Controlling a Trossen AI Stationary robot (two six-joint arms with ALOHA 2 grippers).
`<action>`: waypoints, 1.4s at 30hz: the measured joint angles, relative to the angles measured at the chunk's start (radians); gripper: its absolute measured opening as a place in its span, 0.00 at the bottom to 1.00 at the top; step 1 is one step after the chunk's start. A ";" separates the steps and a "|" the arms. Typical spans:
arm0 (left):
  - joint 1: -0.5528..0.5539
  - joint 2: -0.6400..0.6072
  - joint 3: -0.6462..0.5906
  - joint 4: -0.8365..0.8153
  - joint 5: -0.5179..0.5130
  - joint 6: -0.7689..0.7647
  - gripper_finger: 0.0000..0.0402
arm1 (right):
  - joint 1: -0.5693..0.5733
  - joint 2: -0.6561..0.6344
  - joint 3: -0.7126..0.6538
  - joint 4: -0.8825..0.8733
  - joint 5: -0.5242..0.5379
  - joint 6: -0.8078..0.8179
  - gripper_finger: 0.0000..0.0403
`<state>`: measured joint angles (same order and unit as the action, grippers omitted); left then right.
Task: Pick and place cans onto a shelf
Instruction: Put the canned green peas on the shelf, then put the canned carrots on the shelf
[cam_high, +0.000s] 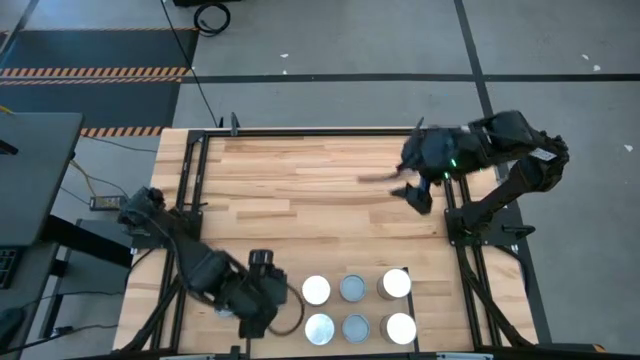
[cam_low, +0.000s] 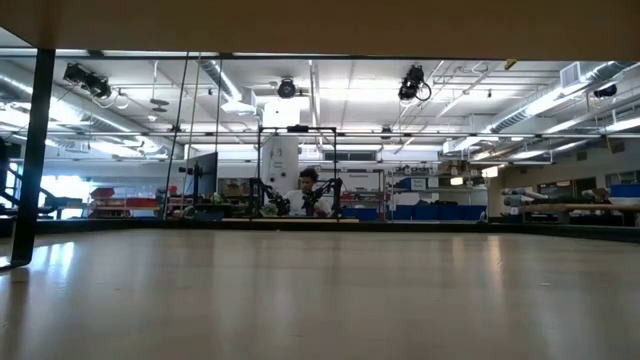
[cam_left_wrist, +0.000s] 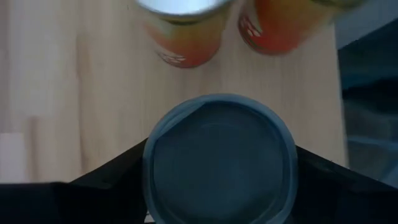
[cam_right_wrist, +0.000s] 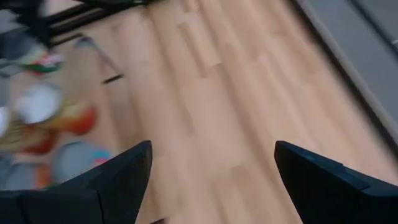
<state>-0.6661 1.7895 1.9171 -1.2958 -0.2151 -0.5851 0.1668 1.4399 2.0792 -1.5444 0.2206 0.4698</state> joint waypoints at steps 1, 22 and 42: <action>-0.007 0.006 0.000 -0.003 -0.023 0.020 0.71 | 0.039 0.000 0.000 0.000 0.006 0.034 0.86; 0.050 0.077 -0.039 0.000 0.079 0.079 0.87 | 0.453 0.097 0.000 0.038 0.151 0.350 0.86; -0.066 0.018 0.256 -0.260 0.114 -0.232 0.88 | 0.453 0.098 0.000 0.047 0.146 0.339 0.86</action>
<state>-0.7317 1.8075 2.1731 -1.5560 -0.1015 -0.8167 0.6193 1.5379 2.0792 -1.4977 0.3670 0.8089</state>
